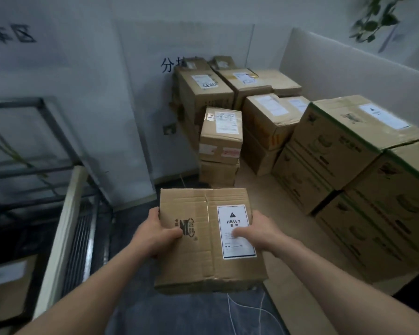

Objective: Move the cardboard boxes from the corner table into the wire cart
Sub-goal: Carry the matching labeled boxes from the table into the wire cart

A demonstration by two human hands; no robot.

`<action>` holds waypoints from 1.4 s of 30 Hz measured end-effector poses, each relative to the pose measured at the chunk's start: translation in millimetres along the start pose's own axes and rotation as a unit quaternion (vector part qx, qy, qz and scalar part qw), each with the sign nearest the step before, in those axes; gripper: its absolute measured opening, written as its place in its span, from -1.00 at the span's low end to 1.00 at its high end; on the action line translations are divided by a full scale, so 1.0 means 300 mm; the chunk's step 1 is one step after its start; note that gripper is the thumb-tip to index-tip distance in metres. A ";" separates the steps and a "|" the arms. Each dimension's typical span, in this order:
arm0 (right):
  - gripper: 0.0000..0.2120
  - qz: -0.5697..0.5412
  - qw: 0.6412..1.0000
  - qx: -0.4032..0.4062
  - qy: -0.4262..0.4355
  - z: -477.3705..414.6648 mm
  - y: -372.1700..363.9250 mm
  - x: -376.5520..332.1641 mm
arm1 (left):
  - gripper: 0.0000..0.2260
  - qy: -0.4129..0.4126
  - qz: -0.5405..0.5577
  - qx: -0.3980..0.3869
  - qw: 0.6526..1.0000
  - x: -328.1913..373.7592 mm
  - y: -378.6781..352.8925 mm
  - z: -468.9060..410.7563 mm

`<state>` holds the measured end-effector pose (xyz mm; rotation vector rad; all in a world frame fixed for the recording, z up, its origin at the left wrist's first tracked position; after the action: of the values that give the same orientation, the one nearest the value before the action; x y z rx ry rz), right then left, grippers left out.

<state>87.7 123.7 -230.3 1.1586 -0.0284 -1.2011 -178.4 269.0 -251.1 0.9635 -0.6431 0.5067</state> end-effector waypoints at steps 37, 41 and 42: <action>-0.36 0.134 0.887 -0.197 0.395 -0.092 -1.111 -1.874 | -0.44 0.235 0.164 0.381 0.879 -0.844 1.338 0.033; -0.41 0.166 0.858 -0.230 0.428 -0.145 -1.195 -1.969 | -0.46 0.271 0.176 0.402 0.857 -0.861 1.341 -0.008; -0.41 0.171 0.851 -0.238 0.436 -0.157 -1.214 -1.988 | -0.46 0.276 0.179 0.406 0.853 -0.862 1.337 -0.019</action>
<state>-398.6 626.1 -191.9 1.0946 0.6905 -0.2541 -621.6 438.6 -199.6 1.4038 -0.0437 1.4056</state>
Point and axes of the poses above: each hand's wrist, its own z-axis away from the middle knuckle, its own y-axis out of the back of the hand, x = y × z, the point moved 9 cm from there along -z, towards the middle knuckle, and after that the axes turned 4 degrees about x, right-handed, at the moved point
